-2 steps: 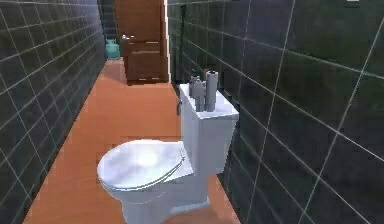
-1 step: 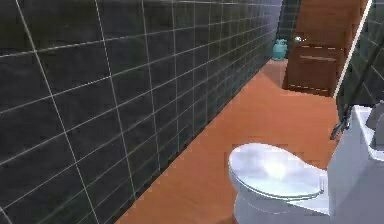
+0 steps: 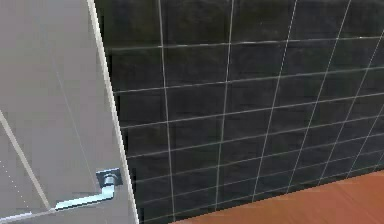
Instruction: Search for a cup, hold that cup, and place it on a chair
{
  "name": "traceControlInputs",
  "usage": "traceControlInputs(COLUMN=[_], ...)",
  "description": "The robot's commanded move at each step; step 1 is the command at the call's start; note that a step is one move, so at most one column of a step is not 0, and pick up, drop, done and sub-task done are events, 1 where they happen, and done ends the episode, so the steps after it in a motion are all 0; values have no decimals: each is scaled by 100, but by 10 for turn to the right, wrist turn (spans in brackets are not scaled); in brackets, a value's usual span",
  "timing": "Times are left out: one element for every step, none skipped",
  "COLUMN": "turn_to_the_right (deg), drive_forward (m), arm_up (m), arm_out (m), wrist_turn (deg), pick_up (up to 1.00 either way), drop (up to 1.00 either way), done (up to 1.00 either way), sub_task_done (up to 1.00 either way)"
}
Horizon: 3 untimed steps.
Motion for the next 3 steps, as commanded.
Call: traceControlInputs(turn_to_the_right=[-90, 0, 450], drive_forward=[0, 25, 0], arm_up=[0, 0, 0], arm_out=[0, 0, 0], wrist_turn=[0, 0, 0], pick_up=[0, 0, 0], drop=[0, 0, 0], done=[0, 0, 0], sub_task_done=[0, 0, 0])
